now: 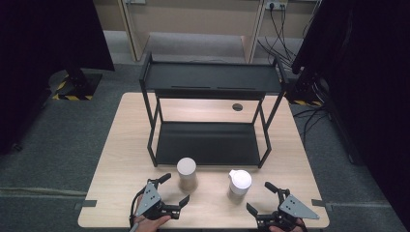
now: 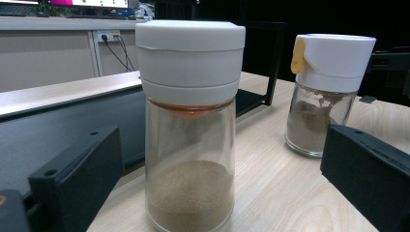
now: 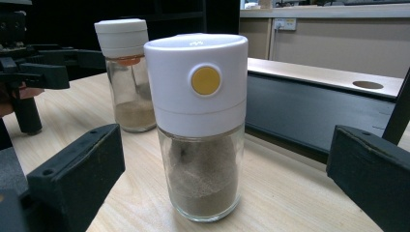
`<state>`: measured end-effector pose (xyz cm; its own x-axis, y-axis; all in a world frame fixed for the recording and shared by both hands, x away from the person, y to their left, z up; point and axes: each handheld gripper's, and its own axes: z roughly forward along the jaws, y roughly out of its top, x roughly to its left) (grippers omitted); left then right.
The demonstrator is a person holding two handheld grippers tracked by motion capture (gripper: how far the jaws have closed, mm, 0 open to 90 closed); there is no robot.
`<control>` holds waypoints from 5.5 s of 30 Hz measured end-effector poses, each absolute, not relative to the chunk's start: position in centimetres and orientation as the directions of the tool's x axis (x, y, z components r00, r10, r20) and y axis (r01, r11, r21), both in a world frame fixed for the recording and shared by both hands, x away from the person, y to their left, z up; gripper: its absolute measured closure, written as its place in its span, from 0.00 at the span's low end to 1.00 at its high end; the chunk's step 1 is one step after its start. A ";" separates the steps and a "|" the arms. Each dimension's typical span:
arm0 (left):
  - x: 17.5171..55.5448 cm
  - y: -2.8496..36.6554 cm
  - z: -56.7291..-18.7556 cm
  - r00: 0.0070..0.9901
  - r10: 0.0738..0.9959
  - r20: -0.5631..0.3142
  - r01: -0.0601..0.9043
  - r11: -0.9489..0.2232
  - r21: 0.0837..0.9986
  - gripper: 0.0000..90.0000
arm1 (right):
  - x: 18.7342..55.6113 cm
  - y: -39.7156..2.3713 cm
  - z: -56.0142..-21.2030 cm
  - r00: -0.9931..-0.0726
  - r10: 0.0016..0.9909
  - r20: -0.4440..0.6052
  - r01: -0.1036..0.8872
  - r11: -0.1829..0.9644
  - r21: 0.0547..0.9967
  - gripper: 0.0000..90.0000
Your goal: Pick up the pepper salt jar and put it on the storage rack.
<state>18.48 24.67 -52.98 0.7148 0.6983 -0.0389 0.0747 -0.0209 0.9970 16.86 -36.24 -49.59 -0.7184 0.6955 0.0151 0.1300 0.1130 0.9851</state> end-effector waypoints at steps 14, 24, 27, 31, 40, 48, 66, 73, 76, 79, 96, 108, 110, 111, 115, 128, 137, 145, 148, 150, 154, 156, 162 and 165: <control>19.2 24.7 -52.5 0.710 0.702 -0.054 0.081 -0.005 0.997 0.00 | 16.9 -36.1 -49.7 -0.715 0.699 0.024 0.137 0.107 0.985 0.01; 20.5 24.5 -51.8 0.712 0.699 -0.074 0.109 -0.005 0.994 0.00 | 17.0 -36.2 -49.7 -0.718 0.696 0.024 0.135 0.106 0.985 0.01; 20.9 24.2 -51.6 0.717 0.693 -0.072 0.110 -0.011 0.994 0.00 | 17.0 -36.1 -49.7 -0.719 0.695 0.023 0.135 0.107 0.985 0.01; 21.3 23.8 -51.2 0.714 0.698 -0.052 0.103 -0.031 0.994 0.01 | 17.0 -36.1 -49.7 -0.722 0.692 0.019 0.132 0.110 0.985 0.01; 22.4 23.2 -50.6 0.715 0.697 -0.044 0.110 -0.051 0.993 0.05 | 17.0 -36.1 -49.7 -0.719 0.694 0.022 0.136 0.110 0.985 0.01; 23.5 22.7 -49.9 0.727 0.687 -0.009 0.111 -0.105 0.988 0.21 | 17.0 -36.1 -49.7 -0.719 0.694 0.023 0.135 0.108 0.985 0.01; 22.8 22.5 -47.9 0.711 0.703 0.002 0.105 -0.108 0.989 0.39 | 16.9 -36.1 -49.8 -0.718 0.696 0.027 0.134 0.100 0.986 0.01; 22.8 22.7 -46.8 0.722 0.692 0.002 0.102 -0.109 0.989 0.39 | 16.9 -36.1 -49.8 -0.716 0.698 0.027 0.134 0.099 0.986 0.01; 22.9 22.8 -46.4 0.727 0.687 -0.016 0.116 -0.099 0.988 0.39 | 16.9 -36.1 -49.8 -0.716 0.697 0.026 0.133 0.100 0.986 0.01; 23.0 22.7 -45.8 0.731 0.683 -0.013 0.117 -0.107 0.987 0.39 | 16.9 -36.1 -49.8 -0.717 0.696 0.026 0.133 0.100 0.986 0.01; 23.7 22.4 -43.8 0.746 0.665 -0.029 0.131 -0.103 0.986 0.39 | 16.9 -36.2 -49.8 -0.717 0.697 0.025 0.132 0.100 0.986 0.01; 24.0 22.6 -41.2 0.754 0.657 -0.028 0.116 -0.090 0.989 0.39 | 16.9 -36.2 -49.8 -0.717 0.697 0.027 0.132 0.097 0.987 0.01; 24.1 22.7 -40.7 0.752 0.658 -0.030 0.114 -0.086 0.990 0.39 | 16.9 -36.2 -49.8 -0.716 0.698 0.028 0.133 0.097 0.986 0.01; 24.1 22.7 -40.5 0.753 0.658 -0.028 0.112 -0.086 0.990 0.39 | 16.9 -36.2 -49.8 -0.716 0.698 0.028 0.132 0.096 0.987 0.01; 24.4 22.9 -39.1 0.755 0.656 -0.026 0.112 -0.090 0.990 0.39 | 16.9 -36.2 -49.8 -0.715 0.698 0.032 0.134 0.093 0.987 0.01; 25.3 23.4 -34.8 0.779 0.627 -0.027 0.104 -0.087 0.991 0.39 | 16.9 -36.2 -49.8 -0.715 0.698 0.032 0.135 0.092 0.987 0.01; 26.3 23.7 -31.4 0.783 0.622 -0.009 0.097 -0.108 0.989 0.39 | 16.9 -36.2 -49.8 -0.714 0.699 0.035 0.137 0.090 0.986 0.01; 27.0 23.8 -28.2 0.787 0.617 -0.004 0.097 -0.117 0.988 0.39 | 17.0 -36.2 -49.9 -0.715 0.698 0.037 0.137 0.088 0.987 0.01; 27.3 23.7 -27.1 0.786 0.619 -0.011 0.105 -0.115 0.988 0.39 | 17.0 -36.3 -49.9 -0.714 0.699 0.039 0.138 0.086 0.987 0.01; 27.4 23.6 -26.4 0.787 0.617 -0.017 0.111 -0.114 0.987 0.39 | 17.0 -36.3 -49.9 -0.714 0.699 0.040 0.139 0.086 0.987 0.01; 27.7 23.4 -25.3 0.783 0.622 -0.021 0.112 -0.108 0.988 0.39 | 17.0 -36.2 -49.9 -0.714 0.699 0.040 0.139 0.086 0.987 0.01; 28.0 23.4 -24.9 0.783 0.622 -0.030 0.117 -0.100 0.988 0.39 | 16.9 -36.2 -49.9 -0.715 0.698 0.040 0.139 0.086 0.987 0.01; 28.5 23.4 -23.2 0.772 0.635 -0.027 0.113 -0.095 0.989 0.39 | 17.0 -36.2 -49.9 -0.715 0.698 0.043 0.141 0.084 0.986 0.01; 28.9 23.4 -22.2 0.771 0.636 -0.025 0.117 -0.104 0.988 0.39 | 17.0 -36.2 -49.9 -0.716 0.697 0.042 0.140 0.084 0.987 0.01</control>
<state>28.86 23.36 -22.16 0.7713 0.6360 -0.0249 0.1173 -0.1036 0.9877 16.96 -36.24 -49.89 -0.7156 0.6972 0.0422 0.1400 0.0840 0.9866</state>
